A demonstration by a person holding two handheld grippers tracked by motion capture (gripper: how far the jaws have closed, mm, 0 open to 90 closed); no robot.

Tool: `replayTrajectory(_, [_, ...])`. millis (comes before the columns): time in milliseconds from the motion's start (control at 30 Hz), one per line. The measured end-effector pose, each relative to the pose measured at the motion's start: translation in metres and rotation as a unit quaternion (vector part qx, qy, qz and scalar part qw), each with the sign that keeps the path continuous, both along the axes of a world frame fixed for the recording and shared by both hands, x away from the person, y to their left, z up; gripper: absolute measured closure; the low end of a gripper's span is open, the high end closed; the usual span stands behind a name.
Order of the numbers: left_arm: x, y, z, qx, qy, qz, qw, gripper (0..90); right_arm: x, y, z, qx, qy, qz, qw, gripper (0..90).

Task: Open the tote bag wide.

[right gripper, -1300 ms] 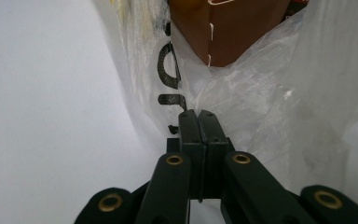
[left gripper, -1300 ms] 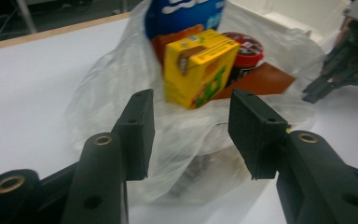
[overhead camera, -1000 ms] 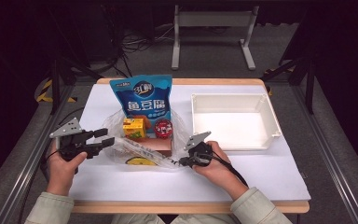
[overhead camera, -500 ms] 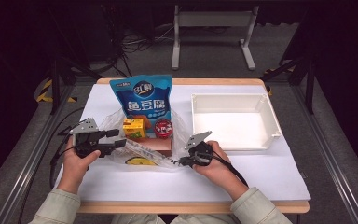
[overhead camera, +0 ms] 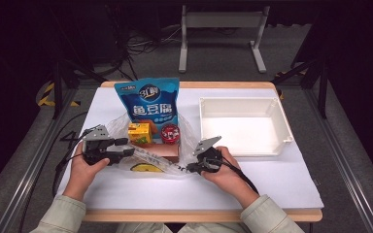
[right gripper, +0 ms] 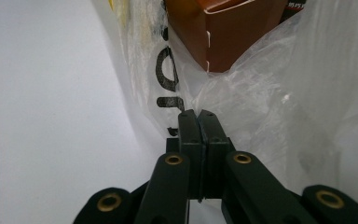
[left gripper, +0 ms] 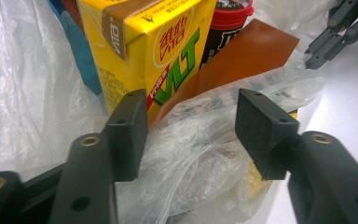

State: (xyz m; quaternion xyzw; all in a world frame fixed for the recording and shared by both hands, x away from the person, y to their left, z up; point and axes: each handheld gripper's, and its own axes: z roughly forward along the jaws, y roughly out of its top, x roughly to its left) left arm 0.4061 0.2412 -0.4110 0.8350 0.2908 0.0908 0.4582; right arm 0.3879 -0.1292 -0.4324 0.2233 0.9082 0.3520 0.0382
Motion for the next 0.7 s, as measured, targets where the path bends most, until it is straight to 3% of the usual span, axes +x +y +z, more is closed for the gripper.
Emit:
replayTrajectory(333, [-0.002,0.002,-0.003,0.014,-0.009,0.004,0.9999,60.5,0.0,0.0,0.0,0.001,0.0,0.001,1.0,89.9])
replayTrajectory(533, [-0.008,0.004,0.001,0.022,-0.017,-0.001,0.9996,84.7,0.0,0.0,0.0,0.004,-0.001,0.0,1.0,89.9])
replayTrajectory(700, [-0.016,0.01,0.007,0.018,-0.02,-0.005,0.9996,87.2,-0.001,0.001,0.001,0.006,-0.004,0.002,1.0,90.0])
